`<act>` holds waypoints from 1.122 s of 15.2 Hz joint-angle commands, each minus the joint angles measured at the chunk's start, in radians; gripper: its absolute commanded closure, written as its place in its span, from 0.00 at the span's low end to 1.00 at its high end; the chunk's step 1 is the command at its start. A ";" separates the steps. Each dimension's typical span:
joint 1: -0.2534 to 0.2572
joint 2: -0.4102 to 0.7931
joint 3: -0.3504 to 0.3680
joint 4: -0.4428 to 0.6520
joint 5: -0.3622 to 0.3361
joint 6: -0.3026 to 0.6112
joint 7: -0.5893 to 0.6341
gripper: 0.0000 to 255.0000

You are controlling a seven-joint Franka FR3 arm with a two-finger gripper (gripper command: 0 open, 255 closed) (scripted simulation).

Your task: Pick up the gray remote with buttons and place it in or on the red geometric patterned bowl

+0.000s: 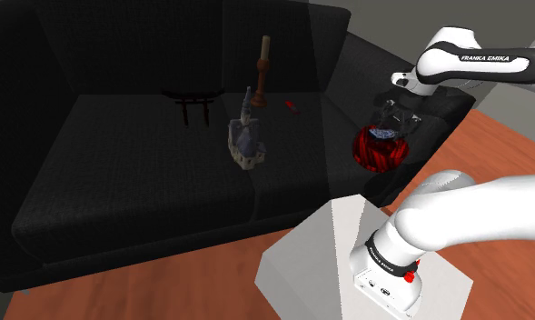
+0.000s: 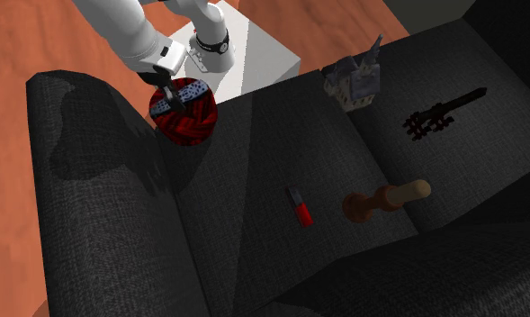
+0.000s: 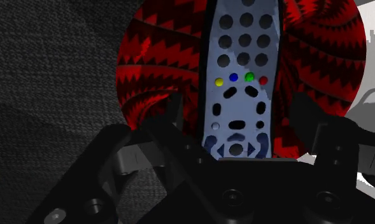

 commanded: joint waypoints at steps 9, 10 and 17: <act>0.004 -0.020 0.053 0.107 0.036 -0.128 -0.007 0.00; 0.004 -0.019 0.053 0.107 0.036 -0.128 -0.007 0.00; 0.004 -0.019 0.053 0.107 0.036 -0.128 -0.007 0.00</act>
